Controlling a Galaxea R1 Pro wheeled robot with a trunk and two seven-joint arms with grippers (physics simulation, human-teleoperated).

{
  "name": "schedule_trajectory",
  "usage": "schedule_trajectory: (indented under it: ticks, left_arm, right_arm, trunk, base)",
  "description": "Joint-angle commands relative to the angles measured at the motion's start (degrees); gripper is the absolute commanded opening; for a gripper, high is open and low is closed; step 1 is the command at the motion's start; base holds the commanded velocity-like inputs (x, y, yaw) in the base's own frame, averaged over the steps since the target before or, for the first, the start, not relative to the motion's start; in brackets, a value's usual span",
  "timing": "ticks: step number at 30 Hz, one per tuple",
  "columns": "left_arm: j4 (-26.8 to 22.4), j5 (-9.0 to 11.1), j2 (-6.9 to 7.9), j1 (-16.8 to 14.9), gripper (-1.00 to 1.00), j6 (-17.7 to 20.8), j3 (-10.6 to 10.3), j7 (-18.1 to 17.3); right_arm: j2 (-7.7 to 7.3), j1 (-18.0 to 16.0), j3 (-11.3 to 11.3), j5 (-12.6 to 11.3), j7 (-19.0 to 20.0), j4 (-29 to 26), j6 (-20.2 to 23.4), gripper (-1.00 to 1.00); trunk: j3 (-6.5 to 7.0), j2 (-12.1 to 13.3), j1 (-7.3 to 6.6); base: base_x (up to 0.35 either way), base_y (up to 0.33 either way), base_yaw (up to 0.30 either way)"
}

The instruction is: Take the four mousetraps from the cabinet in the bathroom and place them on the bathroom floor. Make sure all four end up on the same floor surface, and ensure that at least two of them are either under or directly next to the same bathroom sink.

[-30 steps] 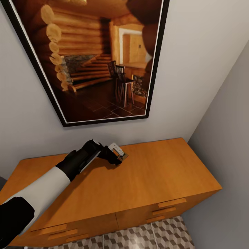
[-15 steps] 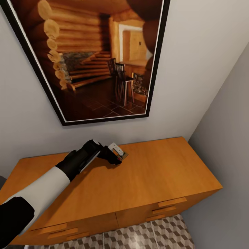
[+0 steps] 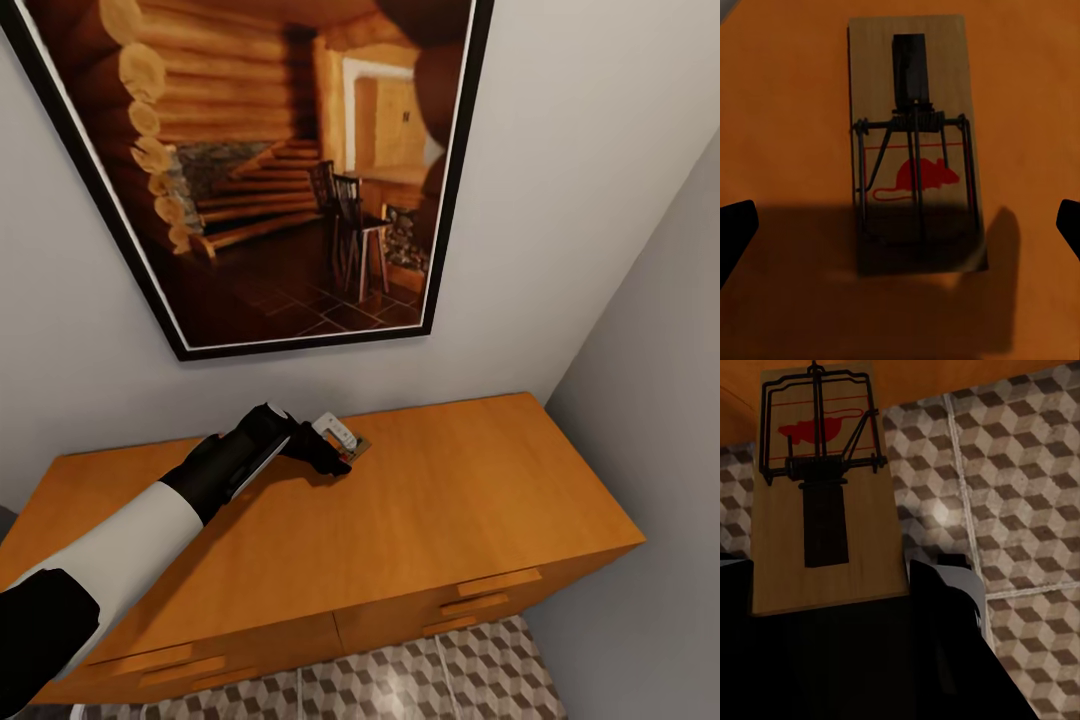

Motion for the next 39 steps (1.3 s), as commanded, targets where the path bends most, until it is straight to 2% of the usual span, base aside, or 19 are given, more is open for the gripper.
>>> schedule_trajectory:
  ticks: [1, 23, 39]
  left_arm:
    - [-0.07, 0.48, 0.05, -0.08, 1.0, 0.38, -0.18, 0.2]
    - [-0.15, 0.48, 0.05, -0.08, 1.0, 0.38, -0.2, 0.23]
    - [-0.14, 0.48, 0.05, -0.08, 1.0, 0.38, -0.2, 0.29]
  right_arm:
    - [0.0, -0.04, 0.24, -0.82, 0.5, 0.06, -0.11, -1.0]
    - [0.03, -0.04, 0.24, -0.82, 0.5, 0.06, -0.11, -1.0]
    - [0.03, -0.04, 0.24, -0.82, 0.5, 0.06, -0.11, -1.0]
  trunk:
    - [-0.15, -0.11, 0.03]
    - [-1.2, -0.11, 0.03]
    - [-1.28, -0.11, 0.03]
  base:
    - [0.0, 0.0, 0.0]
    - [0.0, 0.0, 0.0]
    - [0.0, 0.0, 0.0]
